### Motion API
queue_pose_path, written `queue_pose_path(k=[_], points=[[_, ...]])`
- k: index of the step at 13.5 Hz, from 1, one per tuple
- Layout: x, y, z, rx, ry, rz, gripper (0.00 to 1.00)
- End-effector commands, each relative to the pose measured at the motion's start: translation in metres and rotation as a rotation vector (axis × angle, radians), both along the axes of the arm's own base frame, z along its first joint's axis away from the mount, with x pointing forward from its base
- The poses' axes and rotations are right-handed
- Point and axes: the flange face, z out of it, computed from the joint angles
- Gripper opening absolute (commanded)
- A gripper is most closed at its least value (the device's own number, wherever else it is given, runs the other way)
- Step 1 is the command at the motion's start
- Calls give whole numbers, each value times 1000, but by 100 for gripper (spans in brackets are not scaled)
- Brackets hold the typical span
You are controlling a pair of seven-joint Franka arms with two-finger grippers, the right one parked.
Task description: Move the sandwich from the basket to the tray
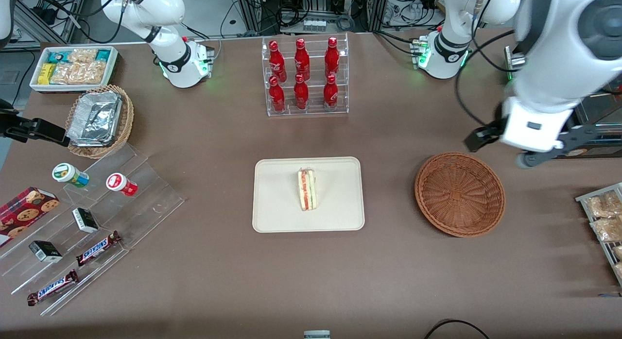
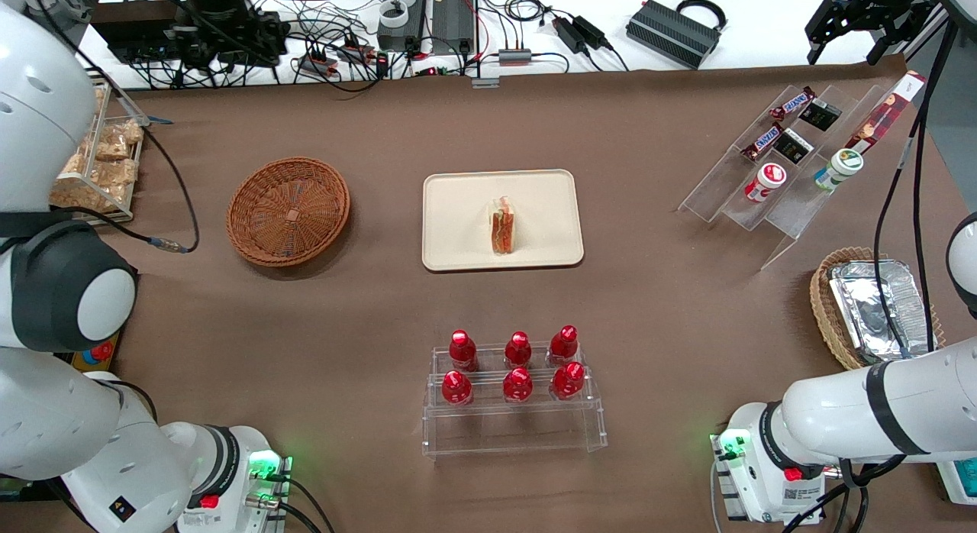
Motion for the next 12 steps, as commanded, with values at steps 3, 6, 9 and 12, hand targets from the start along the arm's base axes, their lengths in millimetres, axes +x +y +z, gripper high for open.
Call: queue_pose_path(k=[3, 6, 9, 12], points=[[-12, 60, 22, -65, 18, -93, 99], [-13, 64, 24, -69, 18, -95, 99], [-21, 71, 40, -115, -7, -107, 99], [-16, 120, 41, -153, -8, -105, 99]])
